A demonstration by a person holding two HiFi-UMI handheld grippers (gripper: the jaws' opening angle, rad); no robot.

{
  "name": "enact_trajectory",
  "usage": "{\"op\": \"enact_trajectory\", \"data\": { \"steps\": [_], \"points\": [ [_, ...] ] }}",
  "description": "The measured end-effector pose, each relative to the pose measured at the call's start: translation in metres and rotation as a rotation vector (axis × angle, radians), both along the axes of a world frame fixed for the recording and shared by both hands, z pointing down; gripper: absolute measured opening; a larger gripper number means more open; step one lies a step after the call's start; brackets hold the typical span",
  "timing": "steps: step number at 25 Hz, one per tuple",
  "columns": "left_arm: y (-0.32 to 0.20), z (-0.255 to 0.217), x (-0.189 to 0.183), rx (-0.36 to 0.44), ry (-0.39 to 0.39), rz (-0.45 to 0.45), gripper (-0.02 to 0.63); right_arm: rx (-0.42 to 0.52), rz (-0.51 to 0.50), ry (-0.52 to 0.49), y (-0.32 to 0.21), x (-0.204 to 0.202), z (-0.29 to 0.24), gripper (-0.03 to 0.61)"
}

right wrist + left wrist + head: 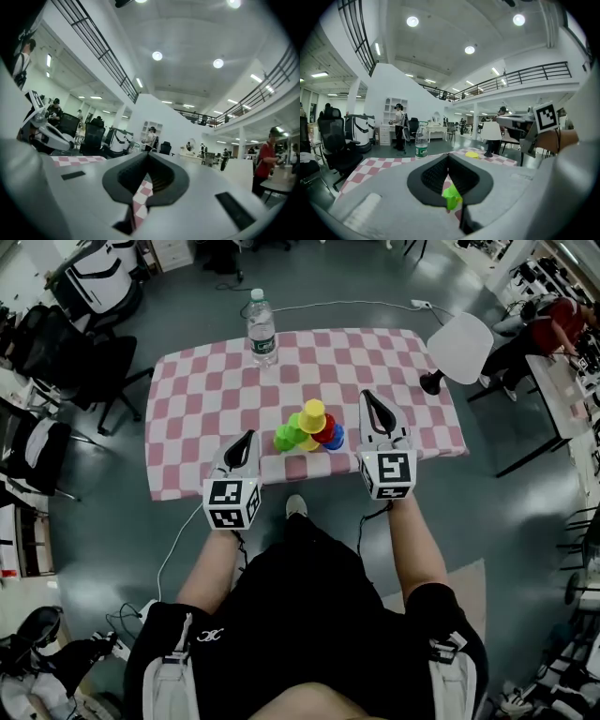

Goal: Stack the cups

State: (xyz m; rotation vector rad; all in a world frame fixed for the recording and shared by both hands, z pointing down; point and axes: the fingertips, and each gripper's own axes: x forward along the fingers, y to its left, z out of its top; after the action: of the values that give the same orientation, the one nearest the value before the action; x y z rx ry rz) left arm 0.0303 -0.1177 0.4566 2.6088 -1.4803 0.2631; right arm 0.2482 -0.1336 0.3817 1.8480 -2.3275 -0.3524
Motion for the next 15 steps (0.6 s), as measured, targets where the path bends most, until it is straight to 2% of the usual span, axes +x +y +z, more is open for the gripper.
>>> {"op": "enact_trajectory", "data": {
  "steps": [4,7,10,15],
  "points": [
    [0.011,0.000,0.015,0.005,0.004,0.024,0.015,-0.008,0.118,-0.084,0.026,0.009,0.025,0.002],
    [0.019,0.001,0.022,0.005,0.001,0.040,0.015,-0.021,0.165,-0.124,0.045,0.006,0.044,0.000],
    [0.024,0.001,0.027,0.007,-0.006,0.050,0.015,-0.033,0.155,-0.170,0.055,0.001,0.053,0.000],
    [0.030,0.000,0.029,0.011,-0.011,0.057,0.015,-0.016,0.114,-0.178,0.061,-0.007,0.050,0.001]
  ]
}}
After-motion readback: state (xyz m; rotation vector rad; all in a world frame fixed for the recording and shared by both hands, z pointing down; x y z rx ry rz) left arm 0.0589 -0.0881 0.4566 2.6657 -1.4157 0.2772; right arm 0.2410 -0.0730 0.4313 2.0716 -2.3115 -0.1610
